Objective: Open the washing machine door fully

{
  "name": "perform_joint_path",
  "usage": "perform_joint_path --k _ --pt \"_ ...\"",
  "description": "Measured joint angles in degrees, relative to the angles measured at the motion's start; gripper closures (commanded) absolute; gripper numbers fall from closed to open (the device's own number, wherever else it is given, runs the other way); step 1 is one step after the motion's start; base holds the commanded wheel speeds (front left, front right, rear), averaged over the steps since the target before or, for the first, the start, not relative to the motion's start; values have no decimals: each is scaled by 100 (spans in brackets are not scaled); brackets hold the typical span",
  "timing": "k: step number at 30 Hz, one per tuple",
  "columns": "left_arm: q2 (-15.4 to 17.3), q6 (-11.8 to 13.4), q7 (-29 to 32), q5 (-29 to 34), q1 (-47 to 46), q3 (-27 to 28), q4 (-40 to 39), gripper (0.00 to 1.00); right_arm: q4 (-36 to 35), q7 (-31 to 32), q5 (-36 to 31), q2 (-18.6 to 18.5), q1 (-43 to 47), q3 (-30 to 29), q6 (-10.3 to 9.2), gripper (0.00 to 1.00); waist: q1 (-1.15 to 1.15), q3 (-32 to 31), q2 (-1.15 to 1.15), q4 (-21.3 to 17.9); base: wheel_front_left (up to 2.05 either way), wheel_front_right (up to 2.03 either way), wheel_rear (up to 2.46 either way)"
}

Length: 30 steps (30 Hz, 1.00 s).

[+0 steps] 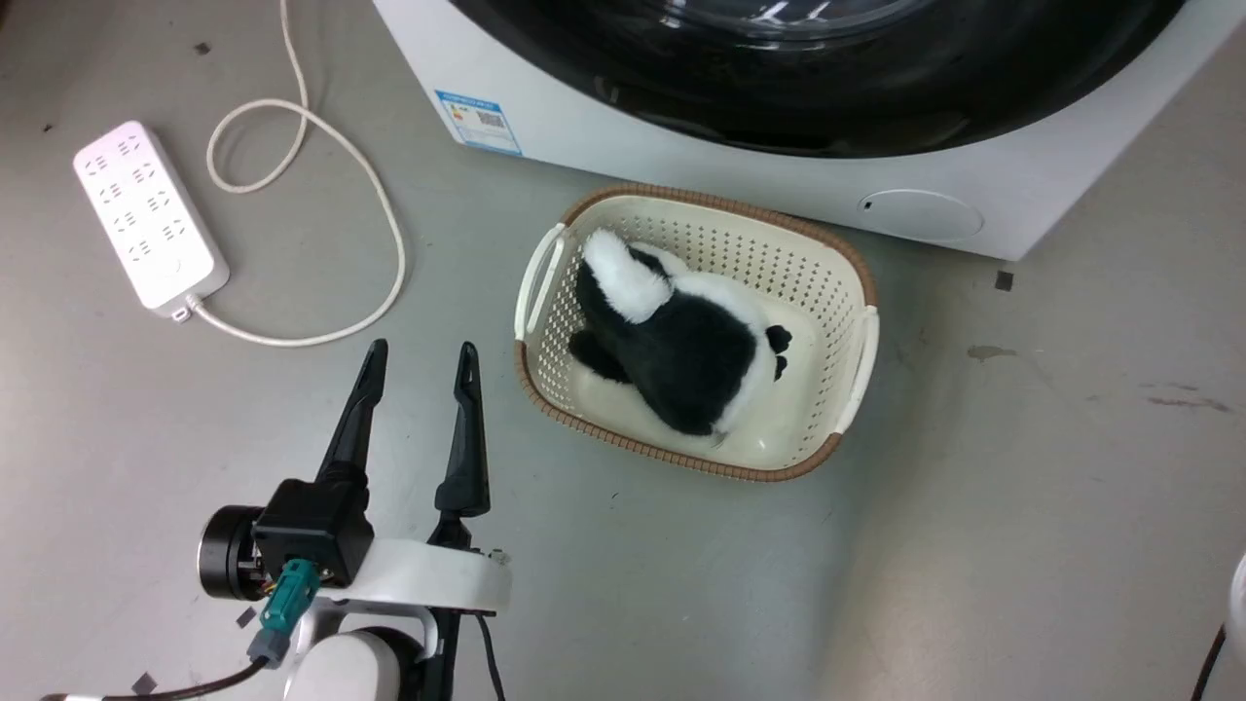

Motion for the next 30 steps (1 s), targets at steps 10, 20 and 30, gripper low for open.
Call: perform_joint_path --k 10,20,30 --pt "0 48 -146 -83 -116 -175 -37 0 490 408 129 -129 -675 -388 -1 100 0 246 0 166 0 0 0" --pt "-1 56 -249 -73 -114 -243 88 0 750 1077 584 -123 -560 -786 -13 100 0 50 0 247 0 0 0" --pt "1 12 -378 101 64 -308 221 0 479 2113 1336 558 550 -678 -13 100 -2 -605 0 159 0 0 0"
